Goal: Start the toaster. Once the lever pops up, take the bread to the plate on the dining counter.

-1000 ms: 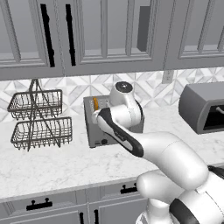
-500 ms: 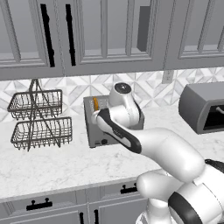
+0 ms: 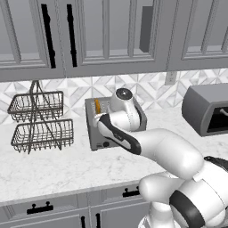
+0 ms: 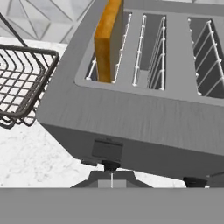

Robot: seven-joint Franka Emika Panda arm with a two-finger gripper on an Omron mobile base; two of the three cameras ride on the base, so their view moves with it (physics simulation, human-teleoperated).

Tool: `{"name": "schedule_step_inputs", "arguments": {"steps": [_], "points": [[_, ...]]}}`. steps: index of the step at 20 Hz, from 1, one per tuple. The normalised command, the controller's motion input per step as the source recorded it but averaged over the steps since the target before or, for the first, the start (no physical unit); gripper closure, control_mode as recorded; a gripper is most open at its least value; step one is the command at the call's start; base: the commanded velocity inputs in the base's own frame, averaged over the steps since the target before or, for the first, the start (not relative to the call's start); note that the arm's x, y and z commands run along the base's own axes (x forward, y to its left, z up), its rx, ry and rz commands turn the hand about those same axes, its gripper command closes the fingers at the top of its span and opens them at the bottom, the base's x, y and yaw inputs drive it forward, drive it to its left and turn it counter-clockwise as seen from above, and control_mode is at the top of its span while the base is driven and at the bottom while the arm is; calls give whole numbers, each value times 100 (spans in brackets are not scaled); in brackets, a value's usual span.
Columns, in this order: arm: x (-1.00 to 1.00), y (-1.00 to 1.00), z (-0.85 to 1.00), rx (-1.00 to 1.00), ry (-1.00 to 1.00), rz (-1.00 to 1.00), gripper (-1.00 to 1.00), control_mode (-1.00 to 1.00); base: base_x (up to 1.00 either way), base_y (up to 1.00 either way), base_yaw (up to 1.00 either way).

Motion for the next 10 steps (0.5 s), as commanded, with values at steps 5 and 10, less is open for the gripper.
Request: {"name": "schedule_step_inputs", "arguments": {"steps": [5, 10], "points": [[8, 18, 0, 0, -3, 0, 100, -100, 0, 0, 0], [1, 14, -5, 0, 0, 0, 100, -100, 0, 0, 0]]}}
